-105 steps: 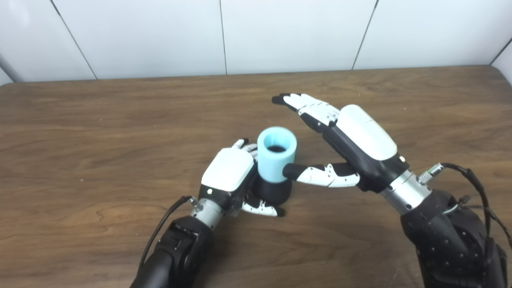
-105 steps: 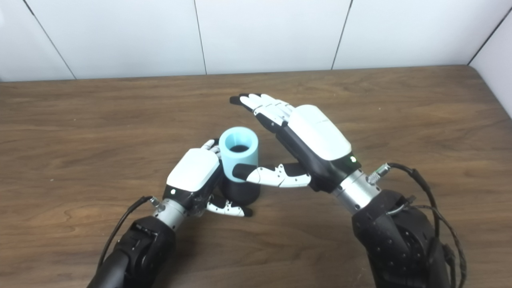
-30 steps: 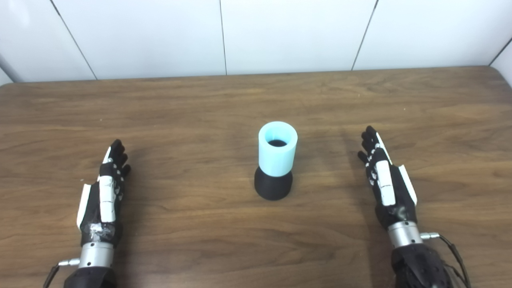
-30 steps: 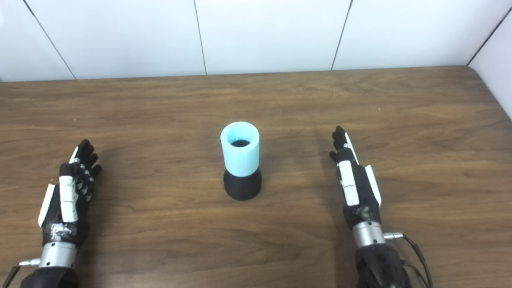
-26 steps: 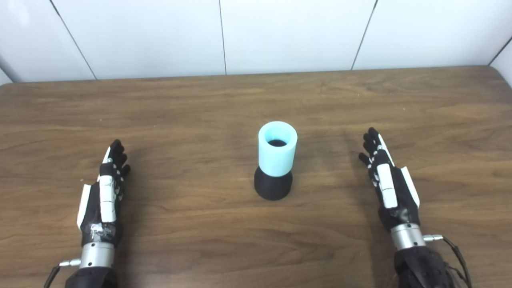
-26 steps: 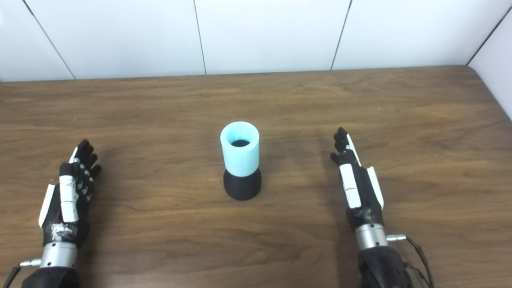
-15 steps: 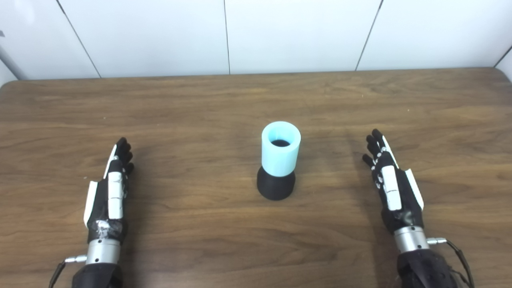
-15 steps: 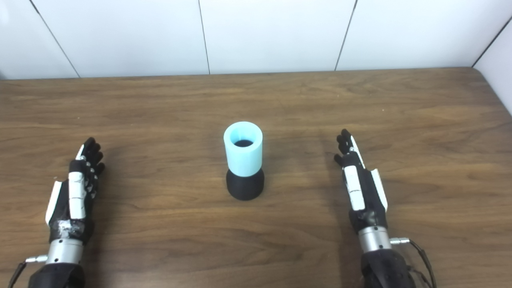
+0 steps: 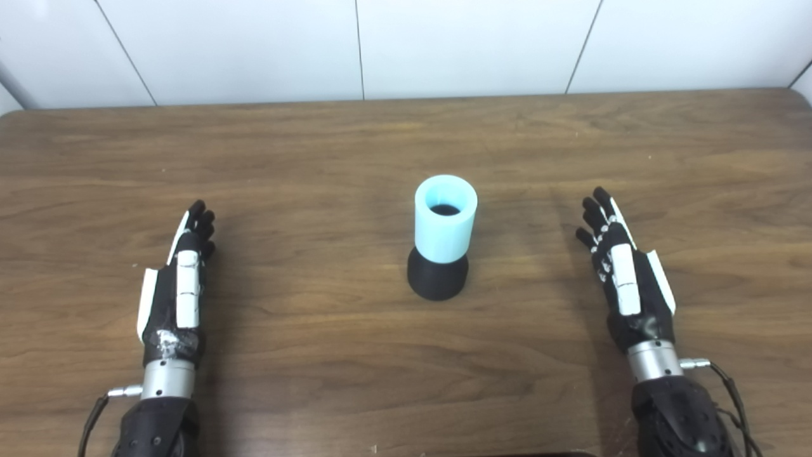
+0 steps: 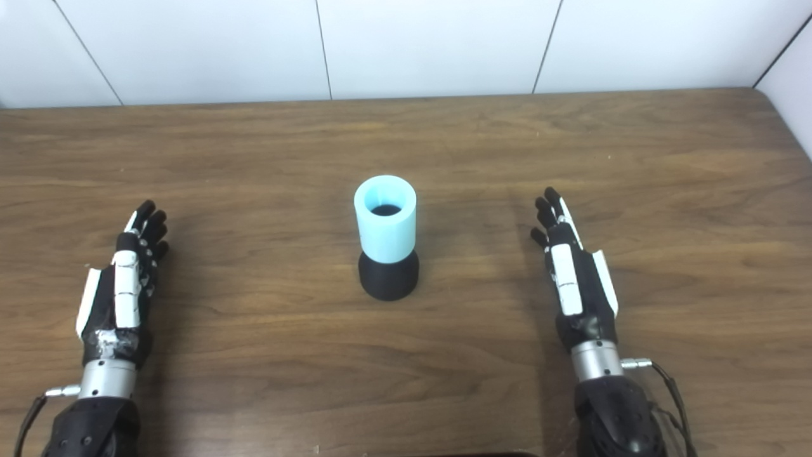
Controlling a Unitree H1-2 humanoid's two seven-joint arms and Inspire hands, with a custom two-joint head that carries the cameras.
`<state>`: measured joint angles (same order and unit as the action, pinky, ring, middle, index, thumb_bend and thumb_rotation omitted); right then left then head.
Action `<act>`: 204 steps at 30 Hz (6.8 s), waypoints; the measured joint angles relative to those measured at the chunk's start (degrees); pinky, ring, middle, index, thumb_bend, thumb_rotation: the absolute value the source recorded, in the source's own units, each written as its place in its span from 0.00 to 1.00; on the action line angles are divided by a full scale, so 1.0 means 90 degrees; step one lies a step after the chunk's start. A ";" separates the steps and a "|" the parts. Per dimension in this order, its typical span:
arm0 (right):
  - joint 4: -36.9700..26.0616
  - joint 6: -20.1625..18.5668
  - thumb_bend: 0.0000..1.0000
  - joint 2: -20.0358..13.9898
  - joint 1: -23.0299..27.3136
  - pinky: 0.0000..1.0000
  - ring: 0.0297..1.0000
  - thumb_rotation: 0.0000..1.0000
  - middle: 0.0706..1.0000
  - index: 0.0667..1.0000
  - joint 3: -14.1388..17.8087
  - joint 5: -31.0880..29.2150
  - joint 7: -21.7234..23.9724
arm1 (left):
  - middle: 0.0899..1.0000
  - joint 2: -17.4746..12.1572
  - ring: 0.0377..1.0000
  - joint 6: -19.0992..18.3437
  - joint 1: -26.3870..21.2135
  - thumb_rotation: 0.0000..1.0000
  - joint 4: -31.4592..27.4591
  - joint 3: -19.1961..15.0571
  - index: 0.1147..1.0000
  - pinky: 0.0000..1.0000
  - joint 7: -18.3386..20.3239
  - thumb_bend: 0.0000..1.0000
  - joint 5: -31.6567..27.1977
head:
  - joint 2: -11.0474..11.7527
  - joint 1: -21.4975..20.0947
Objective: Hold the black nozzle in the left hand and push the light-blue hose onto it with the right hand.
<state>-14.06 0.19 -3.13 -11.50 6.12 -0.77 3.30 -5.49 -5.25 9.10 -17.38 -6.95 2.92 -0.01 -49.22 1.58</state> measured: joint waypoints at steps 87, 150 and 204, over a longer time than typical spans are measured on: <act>-0.0254 -0.0479 0.56 -0.0081 0.0025 0.93 0.95 1.00 0.92 0.94 -0.0022 -0.0109 -0.0101 | 0.93 0.0001 0.96 -0.0176 -0.0010 1.00 -0.0101 0.0027 0.93 0.95 -0.0043 0.47 -0.0006 | -0.0127 -0.0020; 0.0406 0.0518 0.54 -0.0140 0.0026 0.94 0.95 1.00 0.93 0.96 -0.0080 -0.0148 -0.0111 | 0.94 0.0030 0.98 0.0769 0.0030 0.87 0.0574 0.0185 0.93 0.98 -0.0088 0.45 0.0412 | 0.1835 0.0390; 0.0500 0.0639 0.57 -0.0093 0.0090 0.89 0.92 1.00 0.89 0.94 -0.0167 0.0236 -0.0271 | 0.94 0.0004 0.98 0.0882 0.0021 0.90 0.0671 0.0118 0.95 1.00 -0.0022 0.43 0.0222 | 0.1856 -0.0312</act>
<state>-9.56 5.94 -3.97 -10.69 4.61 1.36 0.86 -5.46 2.69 9.29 -11.34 -5.89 2.72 1.99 -32.52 -1.23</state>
